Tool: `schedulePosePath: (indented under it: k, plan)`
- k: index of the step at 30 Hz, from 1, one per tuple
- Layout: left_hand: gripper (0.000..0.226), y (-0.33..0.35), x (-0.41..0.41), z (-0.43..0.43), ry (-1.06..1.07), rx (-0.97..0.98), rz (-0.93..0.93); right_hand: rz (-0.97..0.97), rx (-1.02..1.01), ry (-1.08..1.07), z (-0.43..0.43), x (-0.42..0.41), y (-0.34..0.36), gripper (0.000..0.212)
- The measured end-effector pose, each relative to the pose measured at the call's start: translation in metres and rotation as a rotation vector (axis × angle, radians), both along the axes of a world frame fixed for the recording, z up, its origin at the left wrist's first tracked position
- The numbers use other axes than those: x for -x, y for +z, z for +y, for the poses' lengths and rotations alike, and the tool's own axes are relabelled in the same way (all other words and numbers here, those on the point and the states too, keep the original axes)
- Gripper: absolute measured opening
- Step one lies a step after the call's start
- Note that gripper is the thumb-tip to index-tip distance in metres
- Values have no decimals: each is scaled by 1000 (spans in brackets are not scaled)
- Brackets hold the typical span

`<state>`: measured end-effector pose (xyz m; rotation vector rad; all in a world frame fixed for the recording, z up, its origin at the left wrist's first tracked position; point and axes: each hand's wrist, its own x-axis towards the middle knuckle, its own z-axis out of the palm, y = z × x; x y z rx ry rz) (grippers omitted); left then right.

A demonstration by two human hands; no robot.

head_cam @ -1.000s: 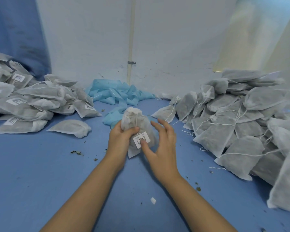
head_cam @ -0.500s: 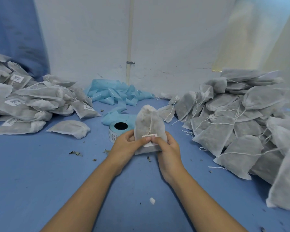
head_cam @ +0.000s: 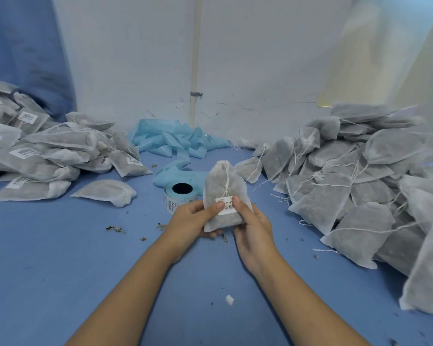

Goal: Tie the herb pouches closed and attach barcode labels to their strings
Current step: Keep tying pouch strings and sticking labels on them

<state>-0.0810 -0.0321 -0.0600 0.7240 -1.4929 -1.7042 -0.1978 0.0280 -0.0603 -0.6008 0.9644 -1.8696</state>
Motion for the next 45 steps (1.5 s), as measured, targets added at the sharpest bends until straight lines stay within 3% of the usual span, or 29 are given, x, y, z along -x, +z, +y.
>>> schedulePosePath:
  k: [2, 4, 6, 8, 10, 13, 17, 21, 24, 32, 45]
  plan:
    - [38, 0, 2, 4, 24, 126, -183, 43, -12, -39, 0, 2, 1, 16]
    - [34, 2, 5, 6, 120, 131, -172, 31, -14, -65, -2, 3, 0, 8]
    - [21, 11, 6, 3, 244, -44, 153, -17, -34, -91, -4, 4, 0, 6]
    - [48, 21, 3, -4, 268, -232, 549, -40, -59, -98, -5, 5, -1, 8]
    - [71, 23, -1, -9, 257, -282, 658, -54, -64, -87, -6, 6, -2, 10]
    - [74, 21, 1, -3, 212, -259, 562, -94, -68, -92, -8, 8, -2, 14]
    - [44, 21, 7, 6, 141, -154, 381, -89, -62, -184, -9, 12, -4, 18]
    - [31, 25, 16, 21, 111, 20, 132, 526, -124, -612, -4, 27, -1, 37]
    - [32, 25, 24, 28, 80, 69, 76, 658, -72, -809, 1, 42, 1, 47]
    - [32, 19, 37, 37, 57, 107, 10, 422, -359, -900, 6, 71, 4, 66]
    - [32, 7, 35, 29, 181, 47, -15, 220, -315, -818, 1, 71, -1, 33]
